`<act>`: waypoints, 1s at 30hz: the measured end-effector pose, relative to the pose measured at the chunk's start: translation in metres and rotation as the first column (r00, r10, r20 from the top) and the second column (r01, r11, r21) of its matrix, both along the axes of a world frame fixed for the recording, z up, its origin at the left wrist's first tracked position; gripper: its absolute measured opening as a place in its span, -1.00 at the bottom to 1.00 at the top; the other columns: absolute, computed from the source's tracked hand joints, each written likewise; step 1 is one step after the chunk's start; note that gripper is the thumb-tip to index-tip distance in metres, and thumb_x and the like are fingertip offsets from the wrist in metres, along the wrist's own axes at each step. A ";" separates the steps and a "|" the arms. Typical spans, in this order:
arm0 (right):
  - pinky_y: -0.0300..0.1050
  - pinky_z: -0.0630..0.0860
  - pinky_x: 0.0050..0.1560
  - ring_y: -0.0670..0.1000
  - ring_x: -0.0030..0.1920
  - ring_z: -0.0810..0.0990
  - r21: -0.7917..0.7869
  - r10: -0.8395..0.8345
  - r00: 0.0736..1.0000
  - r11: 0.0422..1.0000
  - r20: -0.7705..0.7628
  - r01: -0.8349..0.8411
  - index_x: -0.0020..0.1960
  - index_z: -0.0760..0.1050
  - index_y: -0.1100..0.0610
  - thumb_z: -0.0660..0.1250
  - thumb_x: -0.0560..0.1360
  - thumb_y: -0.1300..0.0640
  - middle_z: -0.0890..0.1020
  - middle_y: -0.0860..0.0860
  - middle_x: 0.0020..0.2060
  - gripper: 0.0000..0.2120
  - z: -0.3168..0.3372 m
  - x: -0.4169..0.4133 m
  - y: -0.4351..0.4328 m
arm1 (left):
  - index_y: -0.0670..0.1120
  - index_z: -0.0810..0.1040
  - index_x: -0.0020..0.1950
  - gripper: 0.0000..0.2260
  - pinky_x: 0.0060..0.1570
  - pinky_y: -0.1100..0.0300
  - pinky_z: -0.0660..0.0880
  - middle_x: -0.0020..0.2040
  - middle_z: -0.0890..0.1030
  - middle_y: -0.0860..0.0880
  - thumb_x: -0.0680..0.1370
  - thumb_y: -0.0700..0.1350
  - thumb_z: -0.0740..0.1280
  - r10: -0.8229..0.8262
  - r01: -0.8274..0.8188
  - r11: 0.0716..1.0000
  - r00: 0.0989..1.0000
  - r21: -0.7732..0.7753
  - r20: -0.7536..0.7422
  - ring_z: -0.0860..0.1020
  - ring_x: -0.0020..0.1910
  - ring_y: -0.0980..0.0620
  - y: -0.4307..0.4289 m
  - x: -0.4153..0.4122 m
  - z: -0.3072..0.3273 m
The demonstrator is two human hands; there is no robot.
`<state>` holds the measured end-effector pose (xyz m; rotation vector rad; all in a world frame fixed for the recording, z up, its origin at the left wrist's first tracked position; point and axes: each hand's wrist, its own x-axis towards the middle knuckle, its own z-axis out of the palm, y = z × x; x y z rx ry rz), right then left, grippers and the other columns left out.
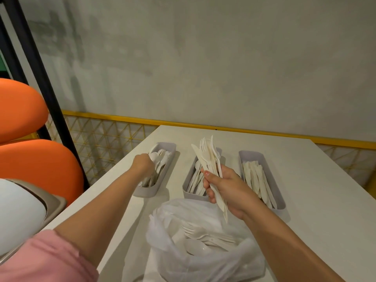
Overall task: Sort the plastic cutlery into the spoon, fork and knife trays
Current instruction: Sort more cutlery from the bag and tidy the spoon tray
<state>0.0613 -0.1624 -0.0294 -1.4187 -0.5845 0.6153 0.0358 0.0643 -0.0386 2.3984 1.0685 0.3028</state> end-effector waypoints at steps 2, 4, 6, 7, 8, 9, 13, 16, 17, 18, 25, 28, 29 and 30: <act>-0.25 0.34 -0.53 -0.08 -0.53 0.37 -0.002 0.006 1.000 1.000 0.011 -0.006 -0.02 0.45 0.17 0.15 0.60 0.24 0.46 0.04 -0.40 -0.89 -0.001 0.000 0.002 | -0.33 0.41 0.25 -0.71 0.10 0.10 0.35 0.25 0.48 -0.26 0.61 -0.26 0.04 -0.016 0.025 0.996 0.994 0.082 -0.105 0.42 0.26 -0.20 0.002 0.004 -0.011; -0.25 0.34 -0.53 -0.08 -0.53 0.37 0.004 0.013 1.000 1.000 0.007 -0.013 0.01 0.45 0.19 0.15 0.60 0.24 0.47 0.03 -0.41 -0.89 -0.002 0.001 0.004 | -0.30 0.38 0.30 -0.69 0.23 0.08 0.36 0.29 0.41 -0.25 0.61 -0.22 0.05 0.002 0.016 0.995 0.986 0.100 -0.169 0.39 0.27 -0.19 0.005 0.009 -0.022; -0.25 0.34 -0.54 -0.09 -0.53 0.38 0.014 0.022 1.000 1.000 -0.005 -0.022 0.03 0.45 0.20 0.16 0.60 0.24 0.48 0.02 -0.42 -0.89 -0.003 0.001 0.005 | -0.26 0.33 0.35 -0.67 0.28 0.05 0.33 0.34 0.32 -0.22 0.61 -0.21 0.09 0.040 -0.014 0.993 0.974 0.120 -0.222 0.37 0.30 -0.18 0.004 0.010 -0.028; -0.25 0.34 -0.54 -0.09 -0.54 0.38 0.016 0.025 1.000 1.000 -0.010 -0.025 0.03 0.46 0.20 0.16 0.60 0.24 0.48 0.02 -0.43 -0.89 -0.003 0.001 0.005 | -0.25 0.33 0.36 -0.67 0.28 0.05 0.32 0.34 0.30 -0.20 0.60 -0.22 0.11 0.053 -0.022 0.991 0.970 0.132 -0.238 0.37 0.30 -0.18 0.004 0.011 -0.030; -0.25 0.34 -0.54 -0.09 -0.54 0.39 0.017 0.028 1.000 0.999 -0.013 -0.028 0.02 0.46 0.20 0.16 0.60 0.24 0.49 0.02 -0.43 -0.89 -0.002 0.001 0.005 | -0.25 0.34 0.36 -0.66 0.28 0.06 0.33 0.34 0.30 -0.19 0.59 -0.23 0.13 0.052 -0.014 0.988 0.968 0.153 -0.247 0.36 0.30 -0.17 0.004 0.012 -0.032; -0.25 0.34 -0.54 -0.09 -0.54 0.39 0.018 0.032 0.999 0.999 -0.015 -0.032 0.02 0.46 0.20 0.16 0.60 0.24 0.49 0.02 -0.43 -0.89 -0.002 0.002 0.004 | -0.25 0.35 0.34 -0.66 0.27 0.07 0.33 0.32 0.32 -0.19 0.58 -0.24 0.14 0.044 0.001 0.984 0.968 0.178 -0.248 0.35 0.29 -0.16 0.004 0.012 -0.033; -0.26 0.34 -0.55 -0.08 -0.55 0.39 0.029 0.052 0.999 0.998 -0.015 -0.052 0.05 0.47 0.23 0.16 0.60 0.23 0.51 0.05 -0.41 -0.86 0.000 0.003 0.004 | -0.26 0.38 0.30 -0.70 0.19 0.07 0.36 0.30 0.31 -0.19 0.57 -0.27 0.13 0.045 -0.006 0.982 0.979 0.191 -0.198 0.33 0.27 -0.17 0.003 0.009 -0.032; -0.26 0.34 -0.55 -0.09 -0.54 0.40 0.042 0.062 0.998 0.997 -0.032 -0.060 0.08 0.48 0.21 0.17 0.60 0.21 0.53 0.05 -0.41 -0.85 0.000 0.004 0.003 | -0.27 0.42 0.22 -0.74 0.12 0.02 0.37 0.25 0.35 -0.23 0.58 -0.24 0.11 -0.023 0.040 0.977 0.996 0.207 -0.087 0.36 0.22 -0.22 -0.006 0.006 -0.022; -0.26 0.34 -0.54 -0.09 -0.54 0.40 0.050 0.067 0.997 0.997 -0.042 -0.065 0.08 0.49 0.21 0.17 0.60 0.20 0.54 0.05 -0.41 -0.85 0.000 0.005 0.003 | -0.27 0.46 0.16 -0.77 0.08 0.00 0.38 0.20 0.39 -0.25 0.59 -0.21 0.11 -0.064 0.063 0.979 0.998 0.192 -0.004 0.39 0.18 -0.24 -0.011 0.004 -0.017; -0.26 0.34 -0.54 -0.09 -0.55 0.40 0.059 0.071 0.996 0.996 -0.054 -0.067 0.09 0.49 0.20 0.18 0.59 0.20 0.54 0.04 -0.41 -0.85 0.000 0.005 0.003 | -0.26 0.49 0.05 -0.79 0.02 -0.01 0.39 0.11 0.46 -0.25 0.60 -0.19 0.11 -0.105 0.089 0.984 0.990 0.156 0.099 0.44 0.11 -0.25 -0.018 0.003 -0.012; -0.27 0.33 -0.56 -0.09 -0.55 0.38 0.101 0.056 0.993 0.994 -0.103 -0.045 0.12 0.48 0.23 0.17 0.60 0.20 0.51 0.05 -0.41 -0.82 -0.001 0.006 0.001 | -0.09 0.57 -0.19 -0.60 -0.14 0.20 0.40 -0.23 0.59 0.01 0.61 0.12 0.08 -0.176 0.435 0.838 0.787 -0.329 0.592 0.53 -0.22 0.08 -0.085 -0.015 0.025; -0.27 0.33 -0.56 -0.09 -0.55 0.39 0.111 0.074 0.990 0.992 -0.123 -0.060 0.15 0.46 0.25 0.17 0.60 0.20 0.51 0.06 -0.41 -0.80 -0.001 0.005 0.000 | -0.13 0.54 -0.23 -0.70 -0.20 0.27 0.38 -0.31 0.58 0.01 0.59 0.01 0.20 -0.239 0.484 0.825 0.766 -0.292 0.597 0.52 -0.27 0.09 -0.099 -0.015 0.026; -0.27 0.34 -0.56 -0.09 -0.55 0.39 0.107 0.077 0.990 0.992 -0.122 -0.064 0.15 0.46 0.25 0.17 0.60 0.19 0.52 0.06 -0.42 -0.80 -0.001 0.005 0.000 | -0.14 0.51 -0.25 -0.73 -0.20 0.25 0.39 -0.34 0.57 0.00 0.58 -0.03 0.23 -0.236 0.478 0.833 0.762 -0.278 0.603 0.52 -0.28 0.07 -0.100 -0.014 0.026; -0.26 0.35 -0.55 -0.09 -0.54 0.40 0.102 0.078 0.990 0.993 -0.117 -0.066 0.15 0.47 0.26 0.17 0.60 0.19 0.52 0.06 -0.42 -0.79 -0.001 0.005 0.000 | -0.15 0.49 -0.28 -0.74 -0.20 0.22 0.41 -0.35 0.55 -0.01 0.58 -0.07 0.25 -0.227 0.469 0.839 0.761 -0.274 0.608 0.51 -0.28 0.06 -0.101 -0.012 0.026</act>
